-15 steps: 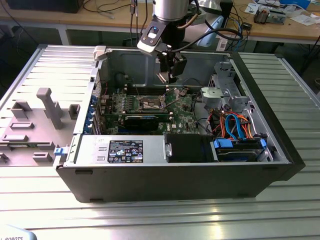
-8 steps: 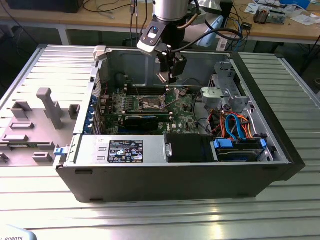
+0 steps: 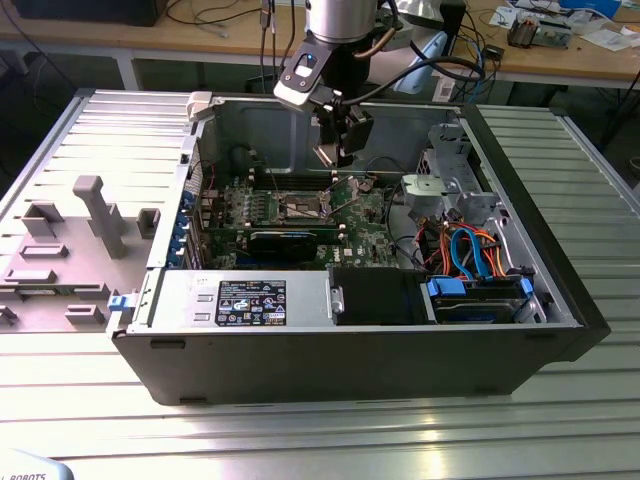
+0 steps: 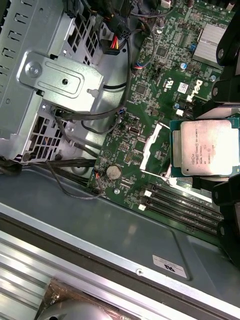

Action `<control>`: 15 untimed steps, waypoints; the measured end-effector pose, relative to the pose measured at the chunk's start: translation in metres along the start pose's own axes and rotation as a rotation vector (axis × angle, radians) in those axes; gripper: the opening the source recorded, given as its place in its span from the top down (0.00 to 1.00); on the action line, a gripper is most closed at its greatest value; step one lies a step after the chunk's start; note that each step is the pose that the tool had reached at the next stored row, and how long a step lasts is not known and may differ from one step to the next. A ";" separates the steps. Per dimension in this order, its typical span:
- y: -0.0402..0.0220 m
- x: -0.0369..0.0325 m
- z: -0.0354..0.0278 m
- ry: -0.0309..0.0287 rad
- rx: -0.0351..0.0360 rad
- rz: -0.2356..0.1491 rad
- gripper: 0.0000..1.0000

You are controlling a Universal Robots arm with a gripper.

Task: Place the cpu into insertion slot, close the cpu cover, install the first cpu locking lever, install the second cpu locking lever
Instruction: 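Place the cpu into insertion slot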

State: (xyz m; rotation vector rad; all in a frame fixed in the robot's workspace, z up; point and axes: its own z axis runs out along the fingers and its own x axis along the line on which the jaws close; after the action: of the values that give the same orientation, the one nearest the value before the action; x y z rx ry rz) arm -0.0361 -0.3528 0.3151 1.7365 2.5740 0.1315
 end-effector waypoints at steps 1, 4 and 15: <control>0.0000 0.0000 0.0000 0.0000 0.0000 0.000 0.46; 0.0000 0.0000 0.0001 -0.0002 -0.0001 0.002 0.46; 0.0000 0.0000 0.0004 -0.0006 -0.0002 0.007 0.46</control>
State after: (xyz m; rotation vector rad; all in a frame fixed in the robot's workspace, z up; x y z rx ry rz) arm -0.0360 -0.3528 0.3147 1.7452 2.5677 0.1314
